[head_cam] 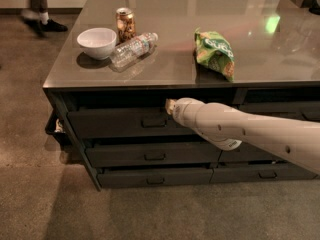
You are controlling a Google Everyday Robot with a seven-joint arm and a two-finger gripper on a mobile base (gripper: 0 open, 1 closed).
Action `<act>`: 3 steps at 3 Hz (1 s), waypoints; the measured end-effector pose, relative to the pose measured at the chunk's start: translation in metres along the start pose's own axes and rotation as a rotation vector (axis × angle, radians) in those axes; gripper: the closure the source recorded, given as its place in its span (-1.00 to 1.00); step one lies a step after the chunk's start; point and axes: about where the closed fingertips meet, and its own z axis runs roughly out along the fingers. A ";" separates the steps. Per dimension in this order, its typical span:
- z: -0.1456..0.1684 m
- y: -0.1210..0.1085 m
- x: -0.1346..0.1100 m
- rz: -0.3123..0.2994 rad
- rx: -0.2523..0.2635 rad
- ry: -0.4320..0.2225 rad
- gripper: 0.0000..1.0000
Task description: Open top drawer
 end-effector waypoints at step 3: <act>0.027 0.014 0.009 0.054 -0.005 0.002 1.00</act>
Offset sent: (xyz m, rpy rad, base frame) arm 0.0160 0.0241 -0.0175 0.0520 0.0299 -0.0356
